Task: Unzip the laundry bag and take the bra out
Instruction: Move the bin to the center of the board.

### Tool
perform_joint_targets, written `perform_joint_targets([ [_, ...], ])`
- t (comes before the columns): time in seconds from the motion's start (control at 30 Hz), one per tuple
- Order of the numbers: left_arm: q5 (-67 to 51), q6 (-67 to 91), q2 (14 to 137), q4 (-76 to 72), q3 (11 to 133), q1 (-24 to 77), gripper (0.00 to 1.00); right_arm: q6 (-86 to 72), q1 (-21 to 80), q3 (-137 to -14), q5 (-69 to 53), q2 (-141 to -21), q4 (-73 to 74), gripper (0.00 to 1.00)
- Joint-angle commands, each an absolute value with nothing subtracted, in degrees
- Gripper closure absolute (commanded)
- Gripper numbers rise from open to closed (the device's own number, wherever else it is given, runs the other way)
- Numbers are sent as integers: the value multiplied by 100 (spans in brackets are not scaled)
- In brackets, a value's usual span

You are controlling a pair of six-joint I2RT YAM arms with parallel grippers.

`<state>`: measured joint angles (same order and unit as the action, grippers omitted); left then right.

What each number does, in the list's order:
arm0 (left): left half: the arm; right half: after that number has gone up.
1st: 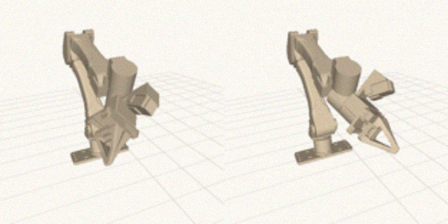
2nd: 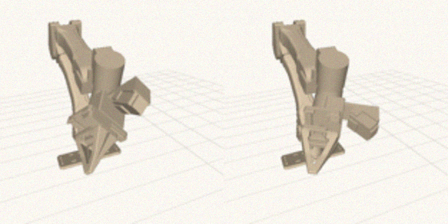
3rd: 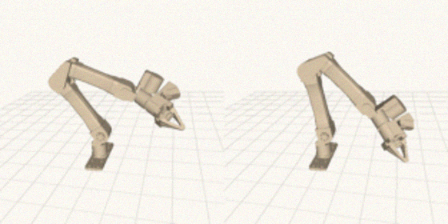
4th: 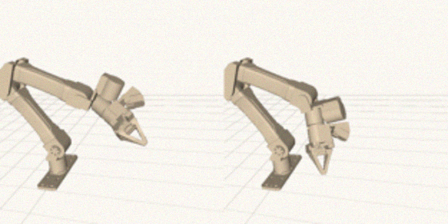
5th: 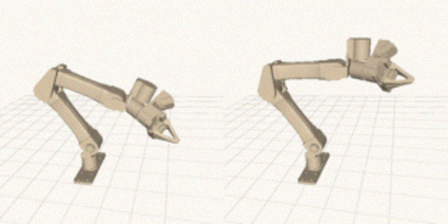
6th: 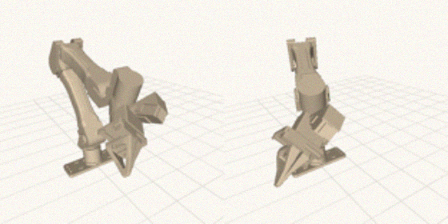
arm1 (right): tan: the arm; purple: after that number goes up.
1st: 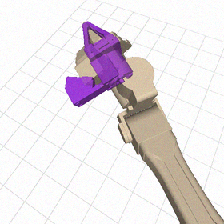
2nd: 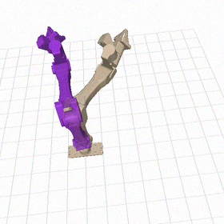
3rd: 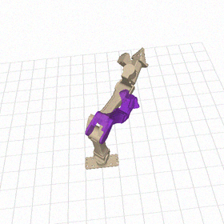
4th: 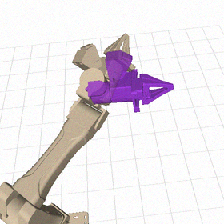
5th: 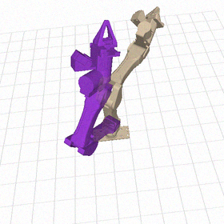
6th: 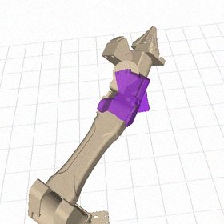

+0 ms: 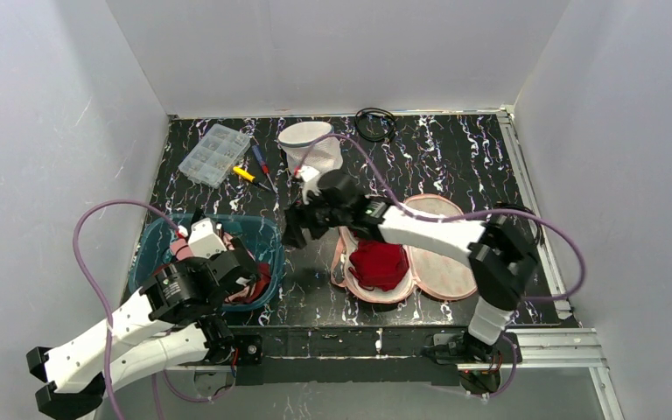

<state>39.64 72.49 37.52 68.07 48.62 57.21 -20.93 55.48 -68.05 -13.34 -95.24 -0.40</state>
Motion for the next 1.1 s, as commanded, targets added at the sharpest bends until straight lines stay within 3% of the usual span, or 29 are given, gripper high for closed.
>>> perform_joint_targets([
  [0.0,3938,7115,3563,7154,5131,5724,25,-944,5653,-8081,-1136,-10444,479,10],
  [0.27,3647,6599,3269,7259,5296,5729,24,533,5843,-9941,-799,-11960,1493,3],
  [0.5,3620,6533,3228,7321,5270,5722,24,943,6129,-11252,-517,-12870,2389,12],
  [0.63,3670,6563,3238,7261,5168,5722,24,655,6229,-11377,-162,-13070,2465,26],
  [0.83,3674,6554,3468,7186,5222,5725,24,52,6385,-10352,312,-12471,1749,63],
  [1.07,3589,6563,3351,7054,5213,5724,24,-694,6467,-9301,585,-11551,1271,82],
])
